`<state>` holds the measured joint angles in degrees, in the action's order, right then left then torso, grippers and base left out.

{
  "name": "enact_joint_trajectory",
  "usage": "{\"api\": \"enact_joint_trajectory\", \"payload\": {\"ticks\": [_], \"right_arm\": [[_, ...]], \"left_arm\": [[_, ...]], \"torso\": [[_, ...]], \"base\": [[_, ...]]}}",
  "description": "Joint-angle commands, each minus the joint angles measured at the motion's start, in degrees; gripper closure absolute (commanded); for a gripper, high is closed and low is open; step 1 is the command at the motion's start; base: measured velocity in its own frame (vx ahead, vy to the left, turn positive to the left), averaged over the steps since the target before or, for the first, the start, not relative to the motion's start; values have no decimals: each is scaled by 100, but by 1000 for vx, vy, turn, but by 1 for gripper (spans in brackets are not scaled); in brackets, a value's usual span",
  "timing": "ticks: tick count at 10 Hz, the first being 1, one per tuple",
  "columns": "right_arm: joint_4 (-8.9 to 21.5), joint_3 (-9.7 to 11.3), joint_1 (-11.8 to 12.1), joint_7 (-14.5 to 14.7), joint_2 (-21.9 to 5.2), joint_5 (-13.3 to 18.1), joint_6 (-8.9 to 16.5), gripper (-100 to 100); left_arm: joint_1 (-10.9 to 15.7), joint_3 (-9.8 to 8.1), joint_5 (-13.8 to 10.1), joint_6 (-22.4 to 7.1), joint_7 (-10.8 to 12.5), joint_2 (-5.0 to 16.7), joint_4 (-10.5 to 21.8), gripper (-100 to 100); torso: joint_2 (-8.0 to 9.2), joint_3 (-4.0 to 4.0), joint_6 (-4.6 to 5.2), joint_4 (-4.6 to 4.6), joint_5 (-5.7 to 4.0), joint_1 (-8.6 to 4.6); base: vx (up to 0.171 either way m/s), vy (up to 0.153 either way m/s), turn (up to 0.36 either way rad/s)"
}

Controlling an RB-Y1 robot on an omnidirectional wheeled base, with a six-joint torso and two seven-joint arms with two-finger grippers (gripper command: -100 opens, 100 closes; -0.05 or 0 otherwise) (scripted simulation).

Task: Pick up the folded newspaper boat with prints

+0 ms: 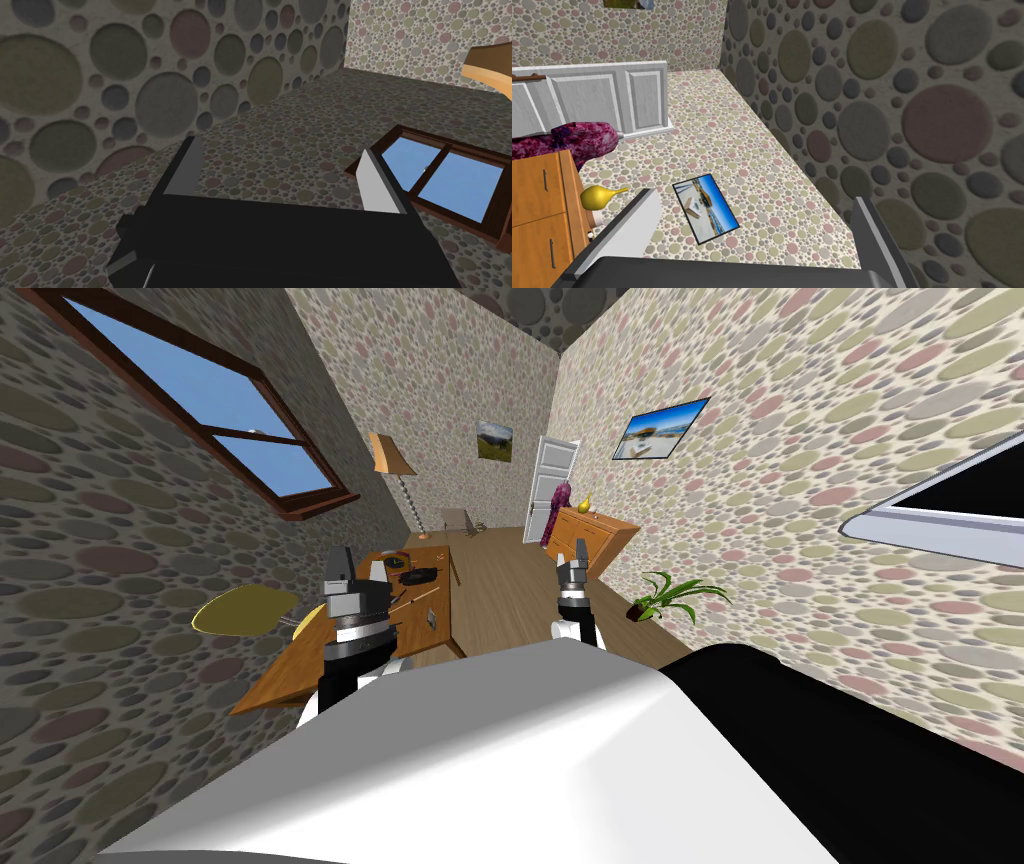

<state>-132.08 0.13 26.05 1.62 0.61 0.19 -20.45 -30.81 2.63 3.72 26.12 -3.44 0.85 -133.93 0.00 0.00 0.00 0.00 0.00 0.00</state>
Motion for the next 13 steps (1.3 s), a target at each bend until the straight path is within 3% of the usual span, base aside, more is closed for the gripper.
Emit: {"api": "enact_joint_trajectory", "payload": {"ticks": [1, 7, 13], "right_arm": [[0, 0, 0, 0, 0, 0, 0, 0], [0, 1, 0, 0, 1, 0, 0, 0], [0, 0, 0, 0, 0, 0, 0, 0]], "left_arm": [[-81, -71, -44, -59, 81, 230, 200, -100], [-244, -327, -111, -234, 239, 664, 1047, -100], [-288, -568, -34, -407, 190, 886, 2133, -100]], "torso": [[0, 0, 0, 0, 0, 0], [12, 8, 1, 3, -6, -27], [1, 1, 1, 1, -5, -16]], "base": [[-58, -41, 69], [-53, -82, 46], [-13, -57, 17]]}}
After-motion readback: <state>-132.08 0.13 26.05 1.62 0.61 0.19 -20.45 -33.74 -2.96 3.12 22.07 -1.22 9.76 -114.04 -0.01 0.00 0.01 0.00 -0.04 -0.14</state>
